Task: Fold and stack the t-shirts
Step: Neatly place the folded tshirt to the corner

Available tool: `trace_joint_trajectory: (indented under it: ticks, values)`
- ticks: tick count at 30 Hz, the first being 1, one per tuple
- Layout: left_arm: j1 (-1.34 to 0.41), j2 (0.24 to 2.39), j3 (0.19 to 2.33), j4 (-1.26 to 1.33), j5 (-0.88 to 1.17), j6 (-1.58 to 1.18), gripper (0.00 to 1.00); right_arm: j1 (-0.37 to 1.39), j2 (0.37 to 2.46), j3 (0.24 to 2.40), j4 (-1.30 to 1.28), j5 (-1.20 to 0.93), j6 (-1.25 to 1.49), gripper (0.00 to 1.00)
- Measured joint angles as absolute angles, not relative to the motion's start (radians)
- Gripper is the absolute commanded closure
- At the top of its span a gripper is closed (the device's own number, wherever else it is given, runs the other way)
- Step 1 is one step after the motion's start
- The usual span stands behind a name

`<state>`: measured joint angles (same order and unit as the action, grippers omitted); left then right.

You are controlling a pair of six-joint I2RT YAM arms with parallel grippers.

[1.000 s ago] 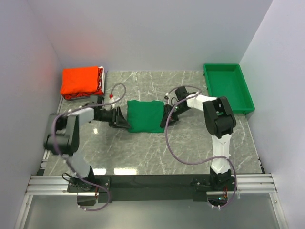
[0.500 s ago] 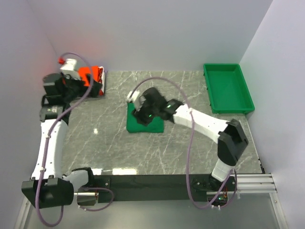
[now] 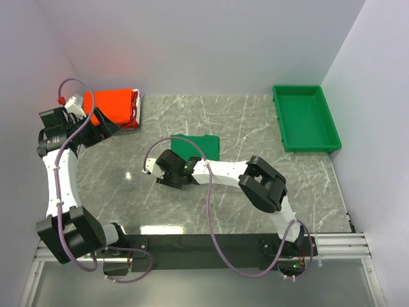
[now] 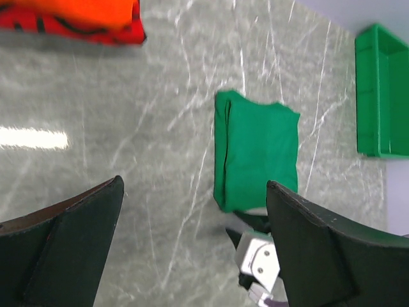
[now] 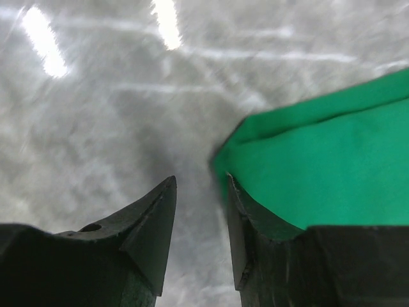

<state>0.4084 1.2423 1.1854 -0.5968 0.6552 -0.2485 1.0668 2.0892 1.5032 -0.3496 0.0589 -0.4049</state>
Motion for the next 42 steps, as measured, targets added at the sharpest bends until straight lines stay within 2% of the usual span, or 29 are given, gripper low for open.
trace_joint_trajectory:
  ticks: [7, 9, 11, 13, 22, 27, 29, 35, 42]
  values:
    - [0.411, 1.261, 1.123, -0.637, 0.67, -0.23, 0.01, 1.067, 2.138, 1.531, -0.294, 0.128, -0.441, 0.6]
    - [0.411, 1.262, 1.114, -0.639, 0.676, -0.224, 0.01, 1.067, 2.14, 1.531, -0.292, 0.134, -0.448, 0.69]
    - [0.411, 1.267, 1.105, -0.632, 0.685, -0.222, 0.02, 1.067, 2.147, 1.531, -0.289, 0.142, -0.459, 0.83]
    - [0.411, 1.268, 1.077, -0.607, 0.694, -0.222, 0.1, 1.067, 2.148, 1.532, -0.29, 0.148, -0.464, 1.0]
    - [0.396, 1.272, 0.828, -0.447, 0.748, -0.291, 0.18, 1.019, 2.132, 1.554, -0.329, 0.088, -0.422, 1.0]
    - [0.349, 1.288, 0.717, -0.313, 0.782, -0.385, 0.12, 0.959, 2.068, 1.554, -0.346, 0.027, -0.381, 1.0]
    - [0.308, 1.304, 0.689, -0.263, 0.786, -0.425, 0.07, 0.942, 2.038, 1.554, -0.347, 0.007, -0.369, 1.0]
    - [0.171, 1.408, 0.654, -0.022, 0.788, -0.622, 0.01, 0.92, 1.971, 1.554, -0.345, -0.049, -0.339, 1.0]
    - [0.023, 1.567, 0.647, 0.238, 0.734, -0.872, 0.01, 0.917, 1.971, 1.545, -0.349, -0.097, -0.326, 1.0]
